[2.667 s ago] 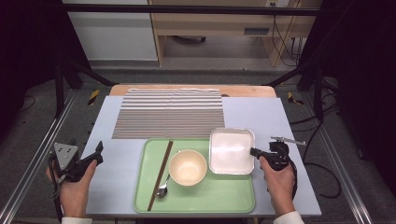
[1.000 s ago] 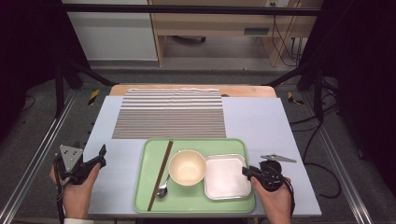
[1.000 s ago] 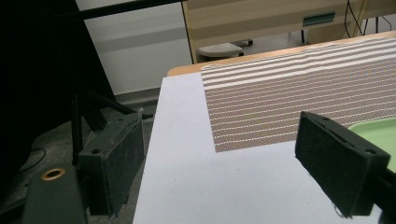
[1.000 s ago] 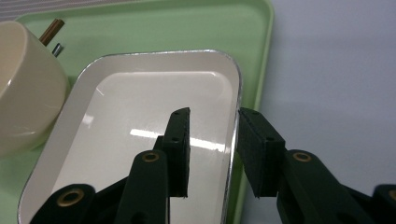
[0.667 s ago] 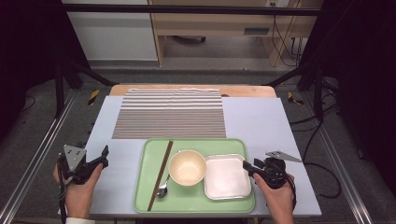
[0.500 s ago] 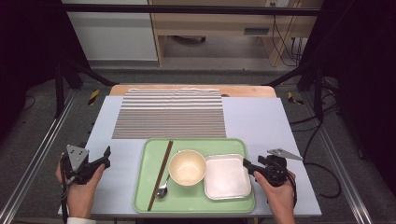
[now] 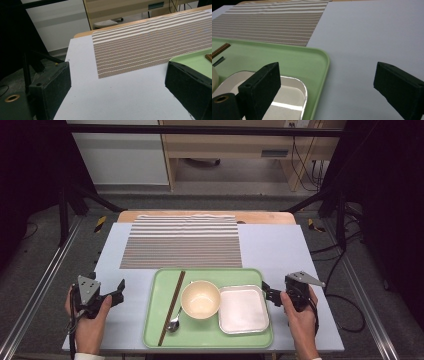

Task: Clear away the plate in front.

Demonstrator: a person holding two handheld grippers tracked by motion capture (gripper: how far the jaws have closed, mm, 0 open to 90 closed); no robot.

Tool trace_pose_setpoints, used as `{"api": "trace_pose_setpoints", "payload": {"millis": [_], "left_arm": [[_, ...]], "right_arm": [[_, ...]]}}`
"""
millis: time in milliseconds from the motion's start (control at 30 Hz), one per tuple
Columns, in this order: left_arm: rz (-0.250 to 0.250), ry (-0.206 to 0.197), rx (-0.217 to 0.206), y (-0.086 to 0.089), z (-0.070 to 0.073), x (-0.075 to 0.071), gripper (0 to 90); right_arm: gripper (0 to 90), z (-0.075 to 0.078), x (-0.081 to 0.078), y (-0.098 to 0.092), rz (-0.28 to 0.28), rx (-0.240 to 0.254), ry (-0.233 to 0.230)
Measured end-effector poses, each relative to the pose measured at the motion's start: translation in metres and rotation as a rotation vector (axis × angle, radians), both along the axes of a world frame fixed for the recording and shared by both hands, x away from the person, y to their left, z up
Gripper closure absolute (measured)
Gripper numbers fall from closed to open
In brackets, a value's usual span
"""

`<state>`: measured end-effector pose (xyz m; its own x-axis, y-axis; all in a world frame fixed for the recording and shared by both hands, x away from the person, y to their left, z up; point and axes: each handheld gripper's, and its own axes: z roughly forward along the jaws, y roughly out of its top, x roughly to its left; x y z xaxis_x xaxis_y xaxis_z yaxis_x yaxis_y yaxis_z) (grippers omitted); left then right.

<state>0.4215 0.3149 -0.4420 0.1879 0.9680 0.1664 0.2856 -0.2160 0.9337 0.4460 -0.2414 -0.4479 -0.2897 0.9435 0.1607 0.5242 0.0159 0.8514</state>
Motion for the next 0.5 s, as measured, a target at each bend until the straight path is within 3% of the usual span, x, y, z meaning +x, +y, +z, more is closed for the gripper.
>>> {"api": "trace_pose_setpoints", "payload": {"millis": [500], "left_arm": [[-0.034, -0.016, 0.006, -0.006, -0.001, 0.000, 5.9]], "right_arm": [[10.6, 0.002, 0.003, -0.033, -0.077, -0.042, -0.120]]}}
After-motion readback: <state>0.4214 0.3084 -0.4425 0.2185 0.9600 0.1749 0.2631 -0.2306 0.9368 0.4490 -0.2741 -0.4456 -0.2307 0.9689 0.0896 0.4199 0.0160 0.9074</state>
